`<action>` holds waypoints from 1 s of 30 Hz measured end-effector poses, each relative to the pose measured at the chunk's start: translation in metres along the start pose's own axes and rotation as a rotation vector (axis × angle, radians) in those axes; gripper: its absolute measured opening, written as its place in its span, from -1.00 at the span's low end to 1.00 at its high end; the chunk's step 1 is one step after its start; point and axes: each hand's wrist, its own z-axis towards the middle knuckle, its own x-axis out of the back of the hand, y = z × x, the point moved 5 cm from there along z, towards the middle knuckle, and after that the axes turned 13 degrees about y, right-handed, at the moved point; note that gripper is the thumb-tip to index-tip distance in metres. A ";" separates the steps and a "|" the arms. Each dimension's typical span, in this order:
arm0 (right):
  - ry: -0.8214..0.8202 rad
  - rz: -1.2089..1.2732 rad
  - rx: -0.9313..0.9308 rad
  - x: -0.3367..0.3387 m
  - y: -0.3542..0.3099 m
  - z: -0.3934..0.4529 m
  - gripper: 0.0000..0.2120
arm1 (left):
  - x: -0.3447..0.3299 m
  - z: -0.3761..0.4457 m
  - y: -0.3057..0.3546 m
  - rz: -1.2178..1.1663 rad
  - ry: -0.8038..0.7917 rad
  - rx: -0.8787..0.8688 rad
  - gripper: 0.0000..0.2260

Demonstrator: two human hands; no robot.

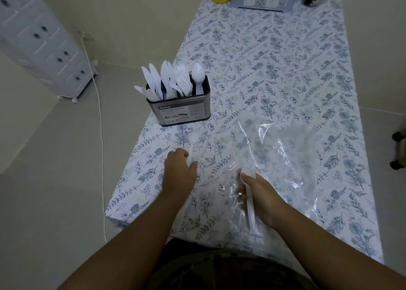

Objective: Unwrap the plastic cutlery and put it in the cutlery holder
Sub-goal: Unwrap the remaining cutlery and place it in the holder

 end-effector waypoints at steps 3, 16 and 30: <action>-0.007 0.084 -0.044 0.003 0.002 0.002 -0.71 | -0.011 0.011 -0.006 0.085 -0.075 0.034 -0.78; -0.041 0.210 -0.153 -0.027 -0.006 -0.001 -0.61 | -0.007 -0.082 0.041 -0.371 -0.381 0.045 -0.72; -0.029 -0.055 0.225 -0.025 -0.019 -0.012 -0.75 | -0.002 -0.072 0.064 -0.316 -0.265 -0.013 -0.80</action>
